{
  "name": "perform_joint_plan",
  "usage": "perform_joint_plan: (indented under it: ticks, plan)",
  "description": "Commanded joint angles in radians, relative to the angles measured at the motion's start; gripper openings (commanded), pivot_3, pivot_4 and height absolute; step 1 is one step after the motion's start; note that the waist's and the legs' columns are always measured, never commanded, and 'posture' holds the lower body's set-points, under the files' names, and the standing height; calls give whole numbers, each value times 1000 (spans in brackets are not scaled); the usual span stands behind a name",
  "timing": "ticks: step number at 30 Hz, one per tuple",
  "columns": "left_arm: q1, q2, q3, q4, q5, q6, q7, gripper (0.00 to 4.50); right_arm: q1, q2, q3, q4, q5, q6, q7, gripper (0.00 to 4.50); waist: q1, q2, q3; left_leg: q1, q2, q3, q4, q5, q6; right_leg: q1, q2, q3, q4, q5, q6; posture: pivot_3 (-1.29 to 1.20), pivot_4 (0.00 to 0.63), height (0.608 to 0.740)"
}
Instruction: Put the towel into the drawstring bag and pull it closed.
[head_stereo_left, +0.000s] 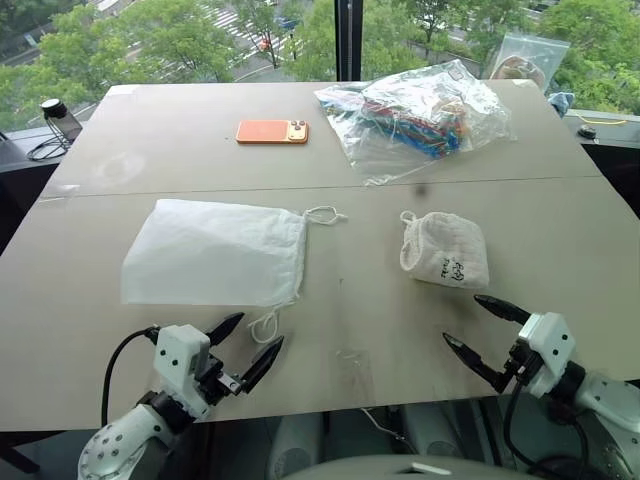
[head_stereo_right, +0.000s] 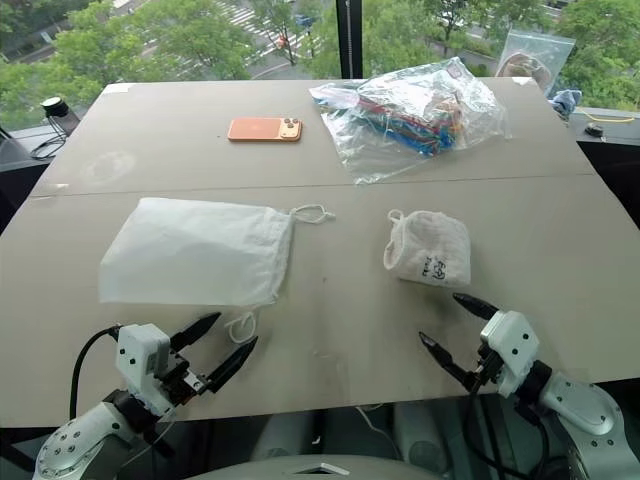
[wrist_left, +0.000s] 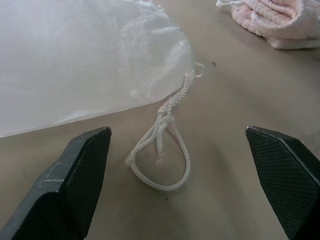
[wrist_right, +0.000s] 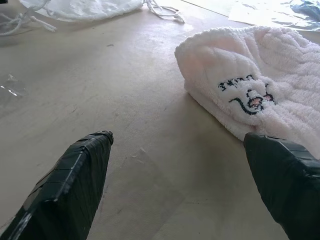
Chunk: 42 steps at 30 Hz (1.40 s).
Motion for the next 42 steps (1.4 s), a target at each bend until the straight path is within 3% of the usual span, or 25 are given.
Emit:
perform_joint_plan:
  ticks: [1, 10, 13, 17, 22, 26, 27, 29, 33, 34, 36, 37, 38, 42]
  plan:
    - [-11, 7, 3, -7, 6, -43, -10, 4445, -15, 12, -11, -21, 17, -71, 14, 4500, 0, 0, 0, 0, 0, 0, 0, 0, 0, 0, 0, 0, 0, 0, 0, 0, 150, 734]
    - [-320, 88, -40, -166, -48, 247, 189, 4445, -119, -55, 43, -144, 82, -32, 78, 4500, 8, 0, 0, 0, 0, 0, 1, 0, 0, 1, 1, 0, 1, 0, 0, 0, 150, 734]
    - [-463, 130, -86, -197, -10, 446, 313, 4445, -147, -80, 41, -160, 93, -4, 80, 4500, 17, 0, 0, 0, -1, 0, 1, 0, 0, 1, 1, 0, 2, 0, 0, 0, 150, 734]
    - [-726, 173, -166, -181, -72, 800, 413, 4445, -199, -84, 65, -144, 89, 19, 74, 4500, 23, -1, 0, 1, -1, -3, 4, 0, 0, 2, 3, -1, 6, 0, 0, 0, 150, 734]
    - [-990, 170, -341, -65, 21, 1138, 548, 4445, -236, -91, 74, -145, 91, 36, 75, 4500, 19, -1, 0, 0, -2, -3, 6, 0, 1, 2, 2, -1, 6, 1, 1, 0, 150, 734]
    - [-1109, 176, -426, -2, 80, 1220, 585, 4445, -259, -83, 71, -154, 95, 57, 52, 4500, 13, -1, 0, 1, -2, -3, 5, 0, 0, 2, 3, 0, 7, 3, 4, 0, 150, 734]
    - [-1124, 182, -443, 10, 93, 1226, 589, 4066, -261, -80, 72, -157, 93, 60, 45, 4500, 13, -1, 0, 1, -2, -4, 5, 0, 0, 2, 3, 0, 7, 3, 4, 0, 150, 734]
    - [-1140, 207, -486, 28, 116, 1224, 578, 3629, -261, -78, 76, -160, 86, 60, 37, 4500, 16, -1, 0, 0, -2, -4, 5, 0, 0, 2, 3, 0, 7, 3, 4, 0, 150, 734]
    - [-1154, 252, -523, 58, 141, 1169, 530, 1777, -257, -66, 75, -168, 83, 63, 15, 4500, 18, -1, 0, 0, -2, -3, 5, 0, 0, 2, 2, 0, 7, 3, 4, 0, 150, 734]
    - [-1163, 287, -542, 76, 160, 1109, 499, 1525, -256, -65, 76, -174, 86, 65, 12, 4500, 19, -1, 0, 0, -2, -3, 5, 0, 0, 2, 2, 0, 7, 2, 4, 0, 150, 734]
    - [-1173, 343, -568, 109, 181, 988, 418, 490, -251, -64, 80, -188, 91, 70, 11, 4500, 19, -1, 0, 0, -2, -4, 5, 0, 0, 2, 2, 0, 7, 1, 1, 0, 150, 734]
    - [-1174, 365, -579, 121, 187, 937, 380, 201, -248, -63, 81, -193, 92, 73, 10, 4500, 19, -1, 0, 0, -2, -4, 5, 0, 0, 2, 2, 0, 7, 1, 1, 0, 150, 734]
    - [-1174, 398, -600, 133, 213, 860, 339, 43, -246, -65, 84, -198, 94, 78, 11, 4500, 19, -1, 0, 0, -2, -4, 5, 0, 0, 2, 2, 0, 7, 0, 1, 0, 150, 734]
    - [-1141, 583, -601, 358, 337, 162, 11, 43, -249, -68, 108, -213, 91, 97, 11, 4500, 18, -1, 0, 0, -2, -2, 4, 0, 0, 1, 2, 0, 7, 0, 0, 0, 150, 734]
